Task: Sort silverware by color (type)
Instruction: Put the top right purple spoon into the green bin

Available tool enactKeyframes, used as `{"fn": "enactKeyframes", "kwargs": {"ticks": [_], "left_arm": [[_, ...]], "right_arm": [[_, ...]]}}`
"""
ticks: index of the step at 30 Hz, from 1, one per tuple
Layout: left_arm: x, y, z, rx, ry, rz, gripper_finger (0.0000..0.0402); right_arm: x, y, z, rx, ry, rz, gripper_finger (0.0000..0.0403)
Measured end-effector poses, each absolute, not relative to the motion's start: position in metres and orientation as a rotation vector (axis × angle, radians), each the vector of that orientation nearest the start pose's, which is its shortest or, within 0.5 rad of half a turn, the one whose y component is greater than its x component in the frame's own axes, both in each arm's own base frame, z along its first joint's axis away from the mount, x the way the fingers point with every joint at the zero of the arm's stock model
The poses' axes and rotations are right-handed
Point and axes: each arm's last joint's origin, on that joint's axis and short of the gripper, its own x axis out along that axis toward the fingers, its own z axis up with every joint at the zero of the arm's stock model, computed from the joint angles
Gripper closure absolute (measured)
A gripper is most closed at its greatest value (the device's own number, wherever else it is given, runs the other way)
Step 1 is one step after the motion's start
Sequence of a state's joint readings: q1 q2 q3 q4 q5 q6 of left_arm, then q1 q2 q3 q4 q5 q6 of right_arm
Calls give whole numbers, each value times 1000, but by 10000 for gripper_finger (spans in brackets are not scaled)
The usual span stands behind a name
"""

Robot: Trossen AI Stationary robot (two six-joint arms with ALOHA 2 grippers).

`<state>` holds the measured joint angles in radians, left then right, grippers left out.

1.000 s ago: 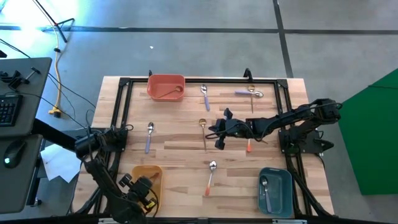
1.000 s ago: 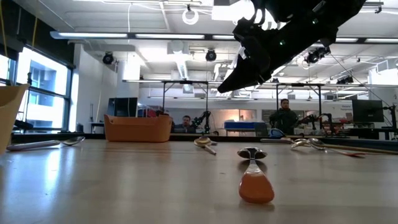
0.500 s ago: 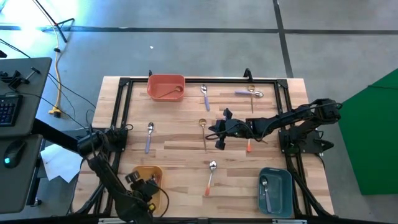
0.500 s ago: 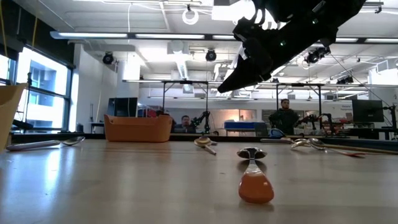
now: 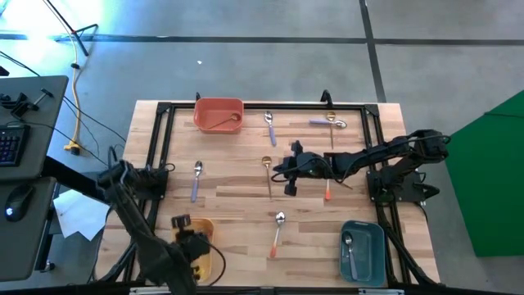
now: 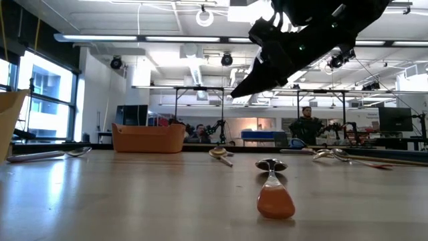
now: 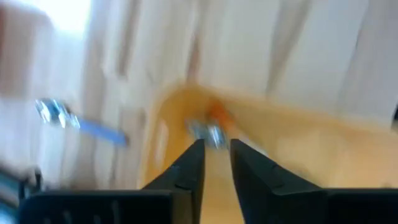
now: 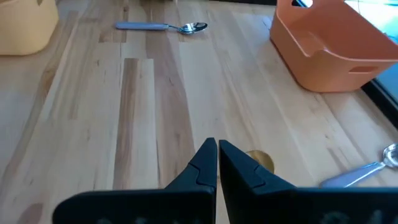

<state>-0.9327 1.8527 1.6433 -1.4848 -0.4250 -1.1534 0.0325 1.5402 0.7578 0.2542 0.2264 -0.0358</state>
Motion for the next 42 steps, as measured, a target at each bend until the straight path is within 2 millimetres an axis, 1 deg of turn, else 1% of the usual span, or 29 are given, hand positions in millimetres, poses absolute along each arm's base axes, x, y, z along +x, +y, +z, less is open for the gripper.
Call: {"fn": "enactKeyframes", "kwargs": {"ticks": [3, 4, 6, 10, 13, 17, 20, 25, 28, 31, 34, 37, 39, 42], "left_arm": [[213, -245, 278, 56, 1079, 361, 377], [214, -240, 278, 38, 1047, 337, 389], [217, -225, 274, 7, 1000, 291, 397], [226, -189, 261, -46, 894, 208, 398], [235, -160, 250, -92, 792, 136, 400], [245, -121, 236, -128, 613, 40, 401], [250, -92, 225, -138, 485, -2, 401], [254, -45, 210, -139, 316, -36, 401], [253, -19, 207, -138, 226, -42, 401], [247, 4, 201, -132, 147, -13, 401], [239, 24, 196, -115, 90, 17, 401], [232, 42, 191, -98, 79, 55, 401], [228, 53, 191, -98, 68, 82, 401], [223, 67, 191, -96, 43, 106, 401]], "right_arm": [[311, 3, 189, -119, 530, -176, 402], [311, 2, 189, -123, 531, -176, 403], [313, -1, 188, -106, 516, -168, 403], [315, -7, 178, -84, 451, -168, 403], [313, -12, 170, -78, 407, -180, 403], [309, -23, 165, -46, 423, -227, 403], [307, -29, 166, -31, 427, -281, 403], [299, -41, 166, -15, 498, -386, 403], [291, -50, 167, 35, 601, -423, 399], [282, -64, 171, 67, 723, -473, 379], [278, -83, 182, 82, 860, -534, 343], [275, -106, 195, 88, 978, -566, 304], [272, -123, 203, 95, 1052, -557, 280], [266, -150, 215, 104, 1117, -534, 252]]}}
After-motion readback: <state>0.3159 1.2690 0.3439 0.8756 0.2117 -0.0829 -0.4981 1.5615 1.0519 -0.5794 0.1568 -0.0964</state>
